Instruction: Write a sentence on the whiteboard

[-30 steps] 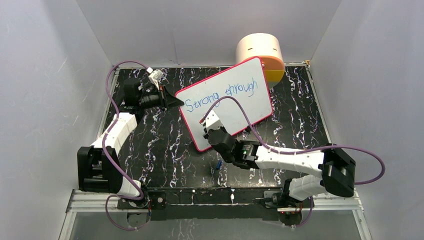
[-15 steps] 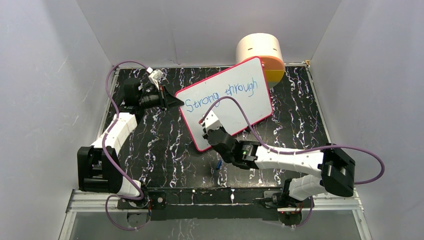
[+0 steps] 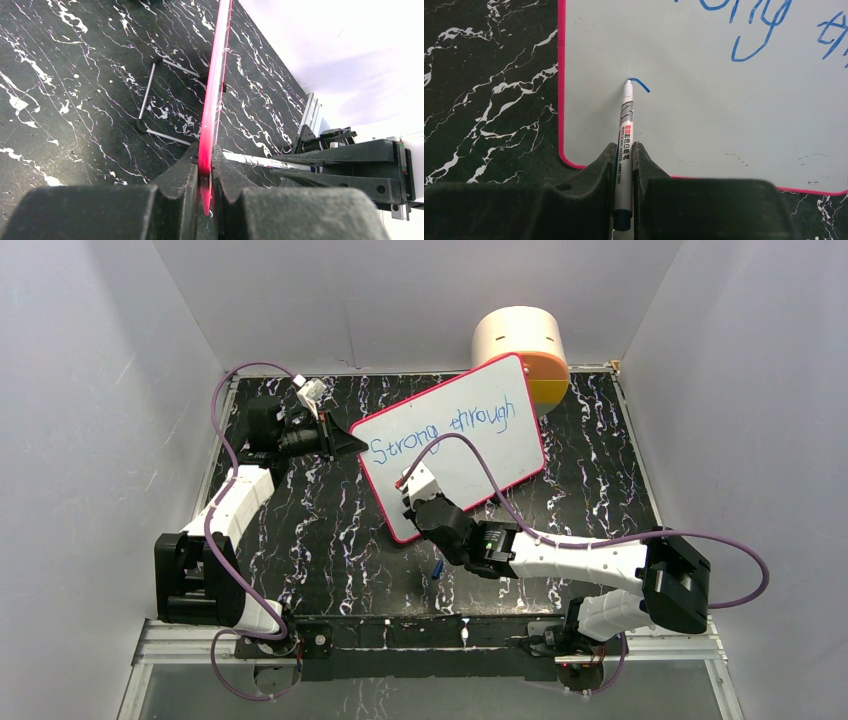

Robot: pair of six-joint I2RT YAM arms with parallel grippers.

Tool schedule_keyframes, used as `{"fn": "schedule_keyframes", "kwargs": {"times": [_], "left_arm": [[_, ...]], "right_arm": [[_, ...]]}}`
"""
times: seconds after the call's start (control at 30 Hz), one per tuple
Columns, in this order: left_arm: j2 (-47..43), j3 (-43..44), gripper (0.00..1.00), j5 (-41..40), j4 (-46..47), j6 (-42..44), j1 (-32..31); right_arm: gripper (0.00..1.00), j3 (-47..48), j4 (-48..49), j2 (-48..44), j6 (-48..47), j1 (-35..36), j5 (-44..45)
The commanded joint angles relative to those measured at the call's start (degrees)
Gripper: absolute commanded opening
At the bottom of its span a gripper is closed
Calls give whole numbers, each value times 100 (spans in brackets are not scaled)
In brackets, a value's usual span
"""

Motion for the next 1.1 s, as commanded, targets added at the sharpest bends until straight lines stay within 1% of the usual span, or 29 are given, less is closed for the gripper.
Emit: {"fn": "schedule_keyframes", "kwargs": {"times": [0.0,0.23,0.37,0.5,0.63,0.8,1.07], "left_arm": [[-50,15,0,-231,-337,157,30],[-58,15,0,-250,-337,157,26],[-55,15,0,-259,-337,166,30],[-54,10,0,-256,-338,166,30],[-51,22,0,-270,-344,161,30],[-50,24,0,-270,-346,165,30],[-64,32,0,-284,-346,157,30]], "right_arm": [[0,149,-57,48,31,71,-138],[0,159,-388,85,117,110,23],[0,103,-401,50,124,109,418],[0,117,-679,87,227,111,652],[0,95,-798,72,287,108,567],[0,63,-831,25,299,117,248],[0,182,-689,164,281,146,-170]]}}
